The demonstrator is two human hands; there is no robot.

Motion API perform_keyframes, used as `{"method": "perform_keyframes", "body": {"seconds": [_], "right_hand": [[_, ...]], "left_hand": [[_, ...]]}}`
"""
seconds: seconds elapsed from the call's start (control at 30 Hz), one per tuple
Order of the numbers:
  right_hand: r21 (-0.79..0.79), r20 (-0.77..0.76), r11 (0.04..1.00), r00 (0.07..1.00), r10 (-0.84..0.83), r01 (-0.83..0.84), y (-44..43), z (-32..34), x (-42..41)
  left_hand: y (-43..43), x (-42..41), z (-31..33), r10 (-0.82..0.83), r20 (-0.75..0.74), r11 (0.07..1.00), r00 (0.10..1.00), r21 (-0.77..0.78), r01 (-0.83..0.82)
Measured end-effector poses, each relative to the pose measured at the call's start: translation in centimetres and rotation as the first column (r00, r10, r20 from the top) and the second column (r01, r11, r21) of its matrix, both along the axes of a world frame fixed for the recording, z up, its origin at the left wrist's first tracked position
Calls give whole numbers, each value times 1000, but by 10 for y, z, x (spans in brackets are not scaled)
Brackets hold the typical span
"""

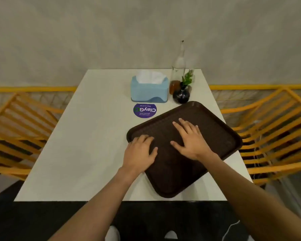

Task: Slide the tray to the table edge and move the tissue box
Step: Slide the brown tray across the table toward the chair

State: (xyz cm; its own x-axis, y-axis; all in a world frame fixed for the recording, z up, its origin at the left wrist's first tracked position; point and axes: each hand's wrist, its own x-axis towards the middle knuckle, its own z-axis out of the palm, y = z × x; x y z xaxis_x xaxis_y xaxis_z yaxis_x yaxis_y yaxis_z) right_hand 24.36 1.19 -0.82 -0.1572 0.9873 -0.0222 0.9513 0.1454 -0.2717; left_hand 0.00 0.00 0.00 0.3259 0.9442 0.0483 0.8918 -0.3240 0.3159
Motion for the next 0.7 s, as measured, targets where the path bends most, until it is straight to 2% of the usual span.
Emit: {"method": "perform_keyframes", "body": {"seconds": [0.13,0.33,0.53,0.7], "right_hand": [[-70,30,997,999,-19,21,5,-10,16],[-208,88,978,996,13,5,7,-30,26],[-125,155,992,988,-8,28,-6,-33,7],[-123,204,986,976,-83,109,-14,-31,-33]], "left_hand": [[-19,7,-19,-25,-37,995,999,-99,21],[-32,-1,-33,-49,-126,997,991,-72,41],[-28,-29,-35,-85,-113,995,990,-52,79],[-24,-52,-28,-17,-208,999,978,-32,10]]}}
